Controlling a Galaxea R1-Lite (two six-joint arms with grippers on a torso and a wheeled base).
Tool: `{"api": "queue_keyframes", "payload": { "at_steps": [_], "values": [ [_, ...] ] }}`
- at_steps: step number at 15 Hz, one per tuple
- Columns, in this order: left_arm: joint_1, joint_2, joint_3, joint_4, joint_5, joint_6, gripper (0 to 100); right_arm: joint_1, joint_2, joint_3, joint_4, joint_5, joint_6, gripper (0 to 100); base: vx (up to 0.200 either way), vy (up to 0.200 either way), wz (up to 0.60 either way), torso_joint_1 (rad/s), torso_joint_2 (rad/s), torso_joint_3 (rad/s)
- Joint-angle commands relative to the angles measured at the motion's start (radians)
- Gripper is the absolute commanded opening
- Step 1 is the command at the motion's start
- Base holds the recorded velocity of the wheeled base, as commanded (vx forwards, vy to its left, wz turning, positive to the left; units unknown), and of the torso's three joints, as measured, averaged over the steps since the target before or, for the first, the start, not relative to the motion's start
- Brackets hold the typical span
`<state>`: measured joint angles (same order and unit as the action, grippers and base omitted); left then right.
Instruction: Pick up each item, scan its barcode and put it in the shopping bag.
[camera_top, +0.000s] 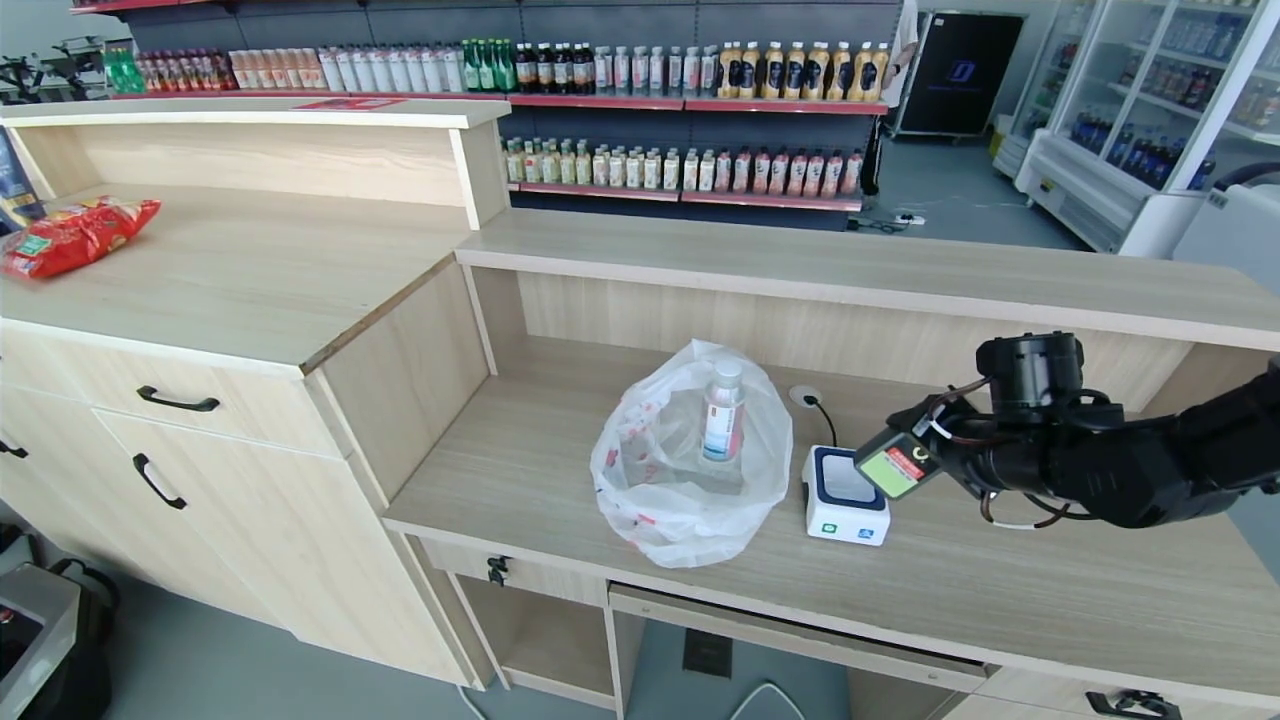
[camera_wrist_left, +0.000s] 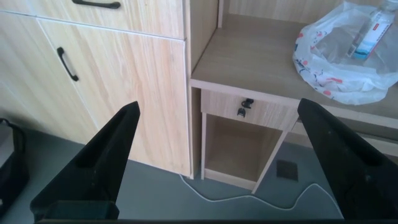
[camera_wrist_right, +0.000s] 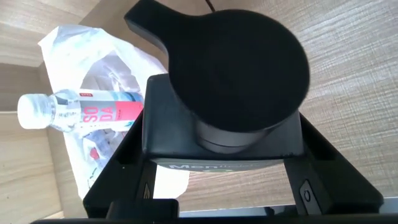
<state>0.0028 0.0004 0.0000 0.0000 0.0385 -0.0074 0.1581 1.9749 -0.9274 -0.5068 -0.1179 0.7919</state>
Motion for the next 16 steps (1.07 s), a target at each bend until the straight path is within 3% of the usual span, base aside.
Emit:
{"api": "queue_keyframes", "payload": {
  "at_steps": [1, 16],
  "values": [
    [0.0, 0.0, 0.0, 0.0, 0.0, 0.0, 100, 0.0, 0.032, -0.008, -0.004, 0.0, 0.0, 0, 0.0, 0.0, 0.0, 0.0, 0.0, 0.0],
    [0.0, 0.0, 0.0, 0.0, 0.0, 0.0, 100, 0.006, 0.088, -0.011, -0.05, 0.004, -0.002, 0, 0.0, 0.0, 0.0, 0.0, 0.0, 0.0]
  ]
}}
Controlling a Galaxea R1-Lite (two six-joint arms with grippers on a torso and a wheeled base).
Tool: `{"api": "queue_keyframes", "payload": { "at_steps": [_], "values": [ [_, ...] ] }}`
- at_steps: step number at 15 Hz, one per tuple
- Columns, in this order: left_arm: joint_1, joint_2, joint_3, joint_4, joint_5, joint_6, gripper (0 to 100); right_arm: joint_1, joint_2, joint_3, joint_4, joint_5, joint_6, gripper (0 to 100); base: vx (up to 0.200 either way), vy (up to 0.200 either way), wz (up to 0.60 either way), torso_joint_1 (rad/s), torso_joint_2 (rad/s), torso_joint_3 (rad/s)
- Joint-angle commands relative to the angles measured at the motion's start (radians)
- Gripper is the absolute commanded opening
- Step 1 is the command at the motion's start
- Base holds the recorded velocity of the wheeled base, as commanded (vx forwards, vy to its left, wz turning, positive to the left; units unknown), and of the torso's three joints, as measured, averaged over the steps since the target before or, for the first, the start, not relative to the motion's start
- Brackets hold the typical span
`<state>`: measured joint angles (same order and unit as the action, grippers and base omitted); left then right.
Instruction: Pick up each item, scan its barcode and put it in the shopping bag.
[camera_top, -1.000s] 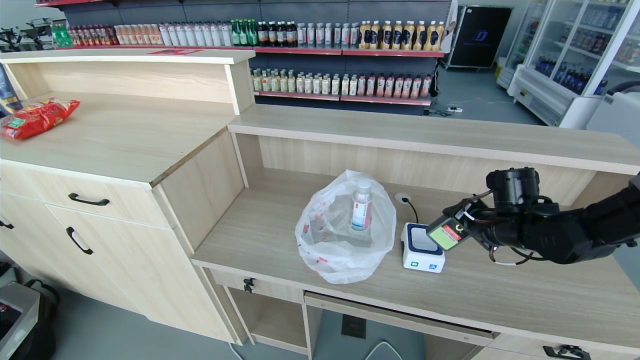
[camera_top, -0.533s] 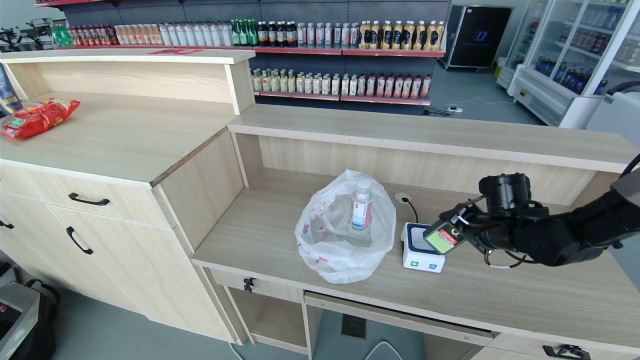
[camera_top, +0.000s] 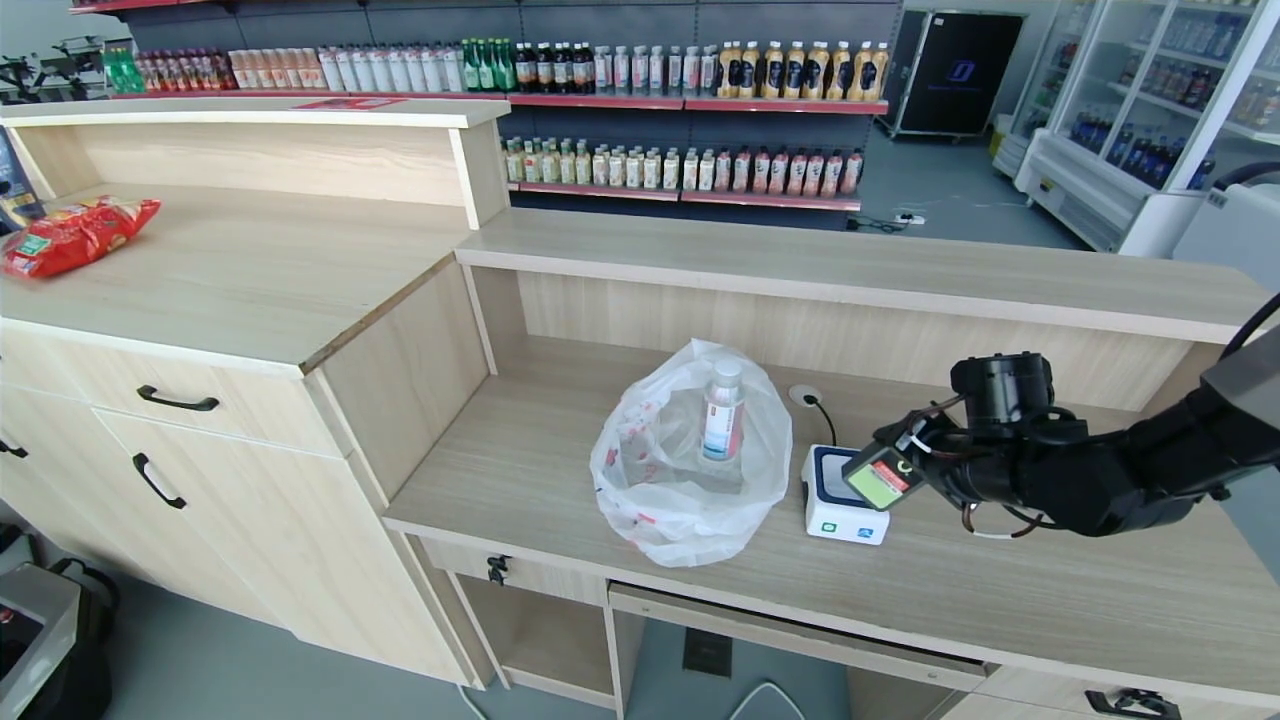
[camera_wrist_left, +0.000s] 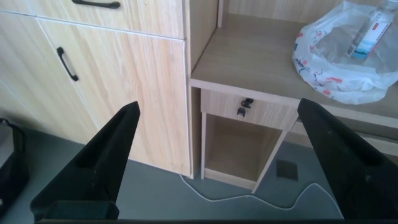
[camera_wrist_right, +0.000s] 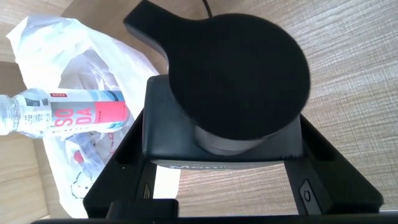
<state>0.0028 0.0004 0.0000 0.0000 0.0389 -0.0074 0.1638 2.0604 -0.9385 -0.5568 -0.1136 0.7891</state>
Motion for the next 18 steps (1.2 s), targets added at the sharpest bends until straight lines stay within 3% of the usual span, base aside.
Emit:
{"api": "queue_keyframes", "payload": {
  "at_steps": [1, 10, 12, 15, 16, 18],
  "values": [
    [0.0, 0.0, 0.0, 0.0, 0.001, 0.0, 100, 0.002, 0.006, 0.0, -0.002, 0.0, -0.001, 0, 0.0, 0.0, 0.0, 0.0, 0.0, 0.0],
    [0.0, 0.0, 0.0, 0.0, 0.001, 0.0, 100, 0.005, -0.028, 0.014, -0.015, -0.001, -0.018, 0, 0.0, 0.0, 0.0, 0.0, 0.0, 0.0],
    [0.0, 0.0, 0.0, 0.0, 0.001, 0.0, 100, 0.006, -0.2, 0.063, -0.025, -0.006, -0.265, 0, 0.0, 0.0, 0.0, 0.0, 0.0, 0.0],
    [0.0, 0.0, 0.0, 0.0, -0.001, 0.0, 100, -0.06, -0.448, 0.207, -0.038, -0.009, -0.817, 0, 0.0, 0.0, 0.0, 0.0, 0.0, 0.0],
    [0.0, 0.0, 0.0, 0.0, -0.001, 0.0, 100, -0.087, -0.477, 0.227, -0.057, -0.012, -0.901, 0, 0.0, 0.0, 0.0, 0.0, 0.0, 0.0],
    [0.0, 0.0, 0.0, 0.0, -0.001, 0.0, 100, -0.112, -0.471, 0.244, -0.176, -0.086, -0.944, 0, 0.0, 0.0, 0.0, 0.0, 0.0, 0.0]
  ]
}}
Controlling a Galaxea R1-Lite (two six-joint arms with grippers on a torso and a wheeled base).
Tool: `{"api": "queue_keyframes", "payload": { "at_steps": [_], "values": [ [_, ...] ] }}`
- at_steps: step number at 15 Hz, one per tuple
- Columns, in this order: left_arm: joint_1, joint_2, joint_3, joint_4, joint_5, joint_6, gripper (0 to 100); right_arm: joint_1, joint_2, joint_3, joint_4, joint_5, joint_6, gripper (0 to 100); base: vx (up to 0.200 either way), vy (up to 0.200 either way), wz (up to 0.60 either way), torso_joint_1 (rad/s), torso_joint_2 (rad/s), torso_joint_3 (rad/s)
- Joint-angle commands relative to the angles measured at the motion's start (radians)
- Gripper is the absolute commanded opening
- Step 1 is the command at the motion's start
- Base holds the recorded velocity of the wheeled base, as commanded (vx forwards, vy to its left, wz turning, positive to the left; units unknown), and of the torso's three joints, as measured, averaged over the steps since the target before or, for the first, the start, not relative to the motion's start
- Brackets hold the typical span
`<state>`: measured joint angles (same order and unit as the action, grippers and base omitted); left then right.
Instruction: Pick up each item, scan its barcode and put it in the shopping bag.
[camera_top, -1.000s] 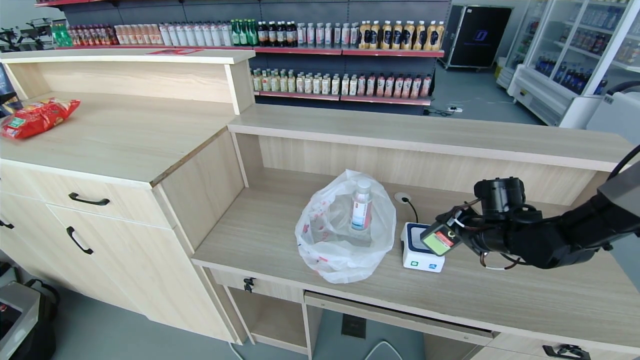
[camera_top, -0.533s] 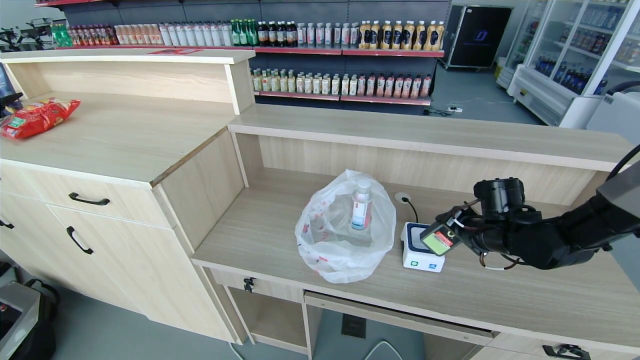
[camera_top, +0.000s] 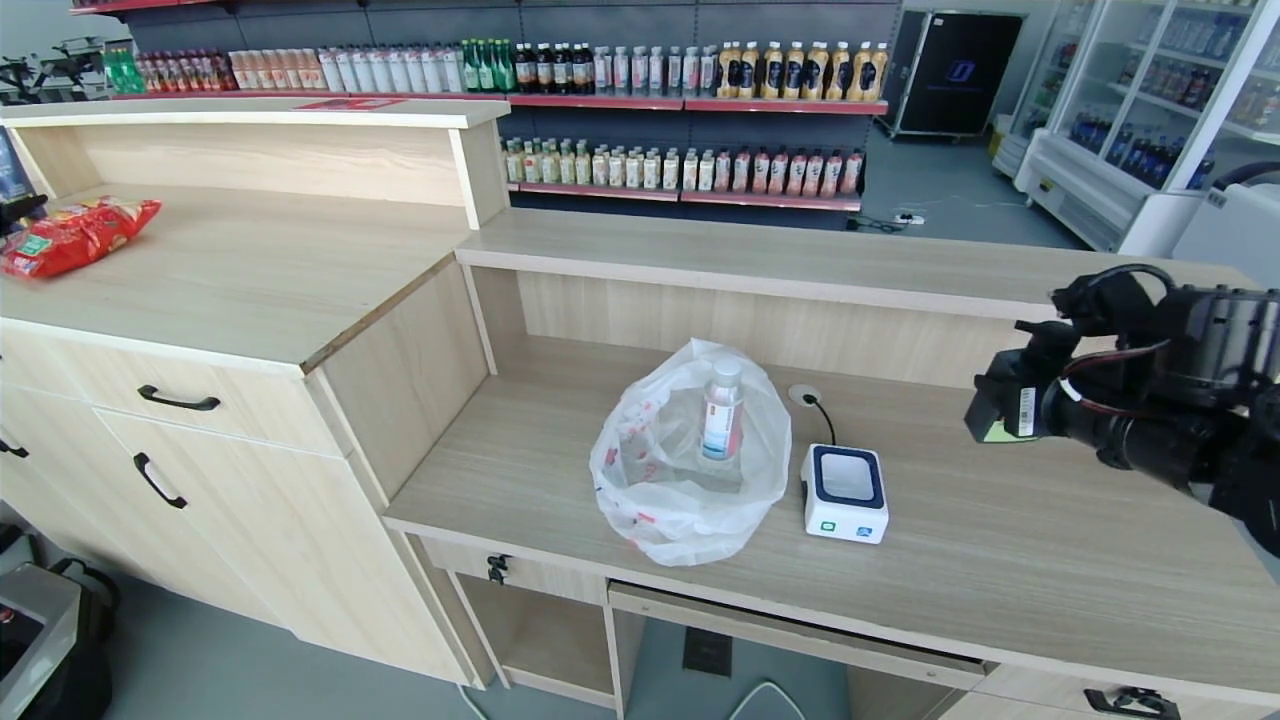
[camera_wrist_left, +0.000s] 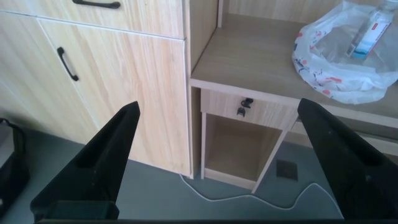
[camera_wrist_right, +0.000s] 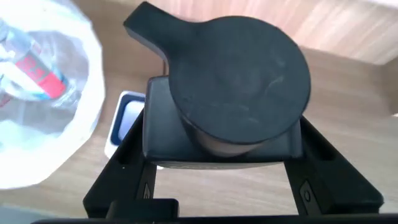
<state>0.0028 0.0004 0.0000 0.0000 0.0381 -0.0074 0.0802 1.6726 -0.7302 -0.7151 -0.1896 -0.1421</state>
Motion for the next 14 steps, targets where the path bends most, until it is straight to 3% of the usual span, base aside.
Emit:
{"api": "queue_keyframes", "payload": {
  "at_steps": [1, 7, 10, 14],
  "values": [
    [0.0, 0.0, 0.0, 0.0, 0.0, 0.0, 100, -0.027, -0.08, 0.04, -0.027, -0.056, -0.016, 0, 0.0, 0.0, 0.0, 0.0, 0.0, 0.0],
    [0.0, 0.0, 0.0, 0.0, 0.0, 0.0, 100, 0.021, -0.094, 0.043, -0.049, -0.073, -0.019, 0, 0.0, 0.0, 0.6, 0.004, 0.01, 0.001],
    [0.0, 0.0, 0.0, 0.0, 0.002, 0.0, 100, 0.021, -0.094, 0.049, -0.056, -0.067, -0.022, 0, 0.0, 0.0, 0.0, -0.019, 0.03, 0.025],
    [0.0, 0.0, 0.0, 0.0, 0.0, 0.0, 100, 0.062, 0.024, 0.063, -0.061, -0.041, -0.011, 0, 0.0, 0.0, 0.0, -0.143, 0.33, 0.183]
  ]
}}
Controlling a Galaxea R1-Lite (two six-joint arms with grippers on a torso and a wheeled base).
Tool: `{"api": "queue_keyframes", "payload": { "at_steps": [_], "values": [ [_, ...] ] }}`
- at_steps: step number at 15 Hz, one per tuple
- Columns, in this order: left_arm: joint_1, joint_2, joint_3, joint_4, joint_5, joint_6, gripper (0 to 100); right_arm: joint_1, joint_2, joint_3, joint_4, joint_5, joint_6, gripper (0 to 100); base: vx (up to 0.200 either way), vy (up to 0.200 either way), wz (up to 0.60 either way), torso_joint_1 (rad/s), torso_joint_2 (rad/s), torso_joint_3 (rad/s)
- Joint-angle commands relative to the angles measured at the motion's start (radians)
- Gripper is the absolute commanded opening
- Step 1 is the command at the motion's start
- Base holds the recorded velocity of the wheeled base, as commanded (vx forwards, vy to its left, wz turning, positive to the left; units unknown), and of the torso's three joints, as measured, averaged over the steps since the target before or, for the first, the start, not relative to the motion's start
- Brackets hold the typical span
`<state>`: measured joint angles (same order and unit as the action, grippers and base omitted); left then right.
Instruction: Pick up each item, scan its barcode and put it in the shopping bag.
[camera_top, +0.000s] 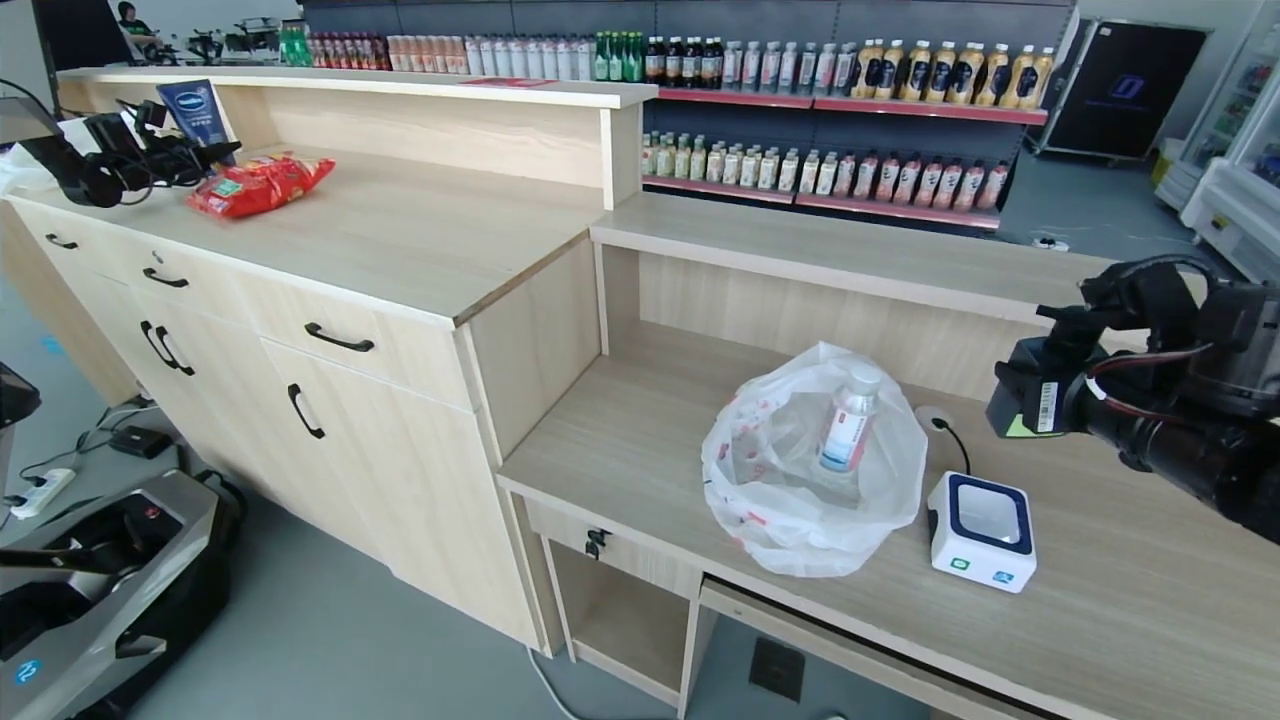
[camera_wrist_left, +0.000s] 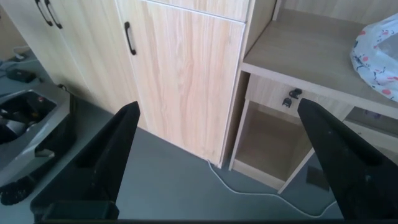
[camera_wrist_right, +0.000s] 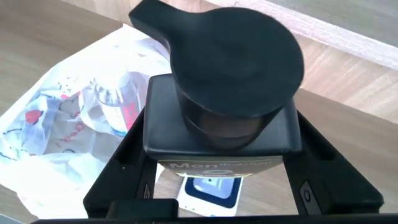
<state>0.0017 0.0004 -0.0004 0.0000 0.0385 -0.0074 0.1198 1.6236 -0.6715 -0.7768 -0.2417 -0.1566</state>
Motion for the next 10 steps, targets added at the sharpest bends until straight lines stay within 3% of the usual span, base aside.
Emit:
{"api": "queue_keyframes", "payload": {
  "at_steps": [1, 5, 10],
  "values": [
    [0.001, 0.0, 0.0, 0.0, 0.0, 0.0, 100, 0.029, 0.116, 0.006, -0.002, 0.042, 0.003, 0, 0.0, 0.0, 0.0, -0.159, 0.34, 0.203],
    [0.001, 0.0, 0.0, 0.0, 0.001, 0.0, 100, 0.04, 0.171, 0.006, -0.084, 0.266, 0.003, 0, 0.0, 0.0, 0.0, -0.035, 0.09, 0.048],
    [0.001, 0.0, 0.0, 0.0, 0.0, 0.0, 100, 0.032, 0.265, 0.009, -0.162, 0.279, 0.003, 0, 0.0, 0.0, 0.0, 0.0, 0.0, 0.0]
  ]
}}
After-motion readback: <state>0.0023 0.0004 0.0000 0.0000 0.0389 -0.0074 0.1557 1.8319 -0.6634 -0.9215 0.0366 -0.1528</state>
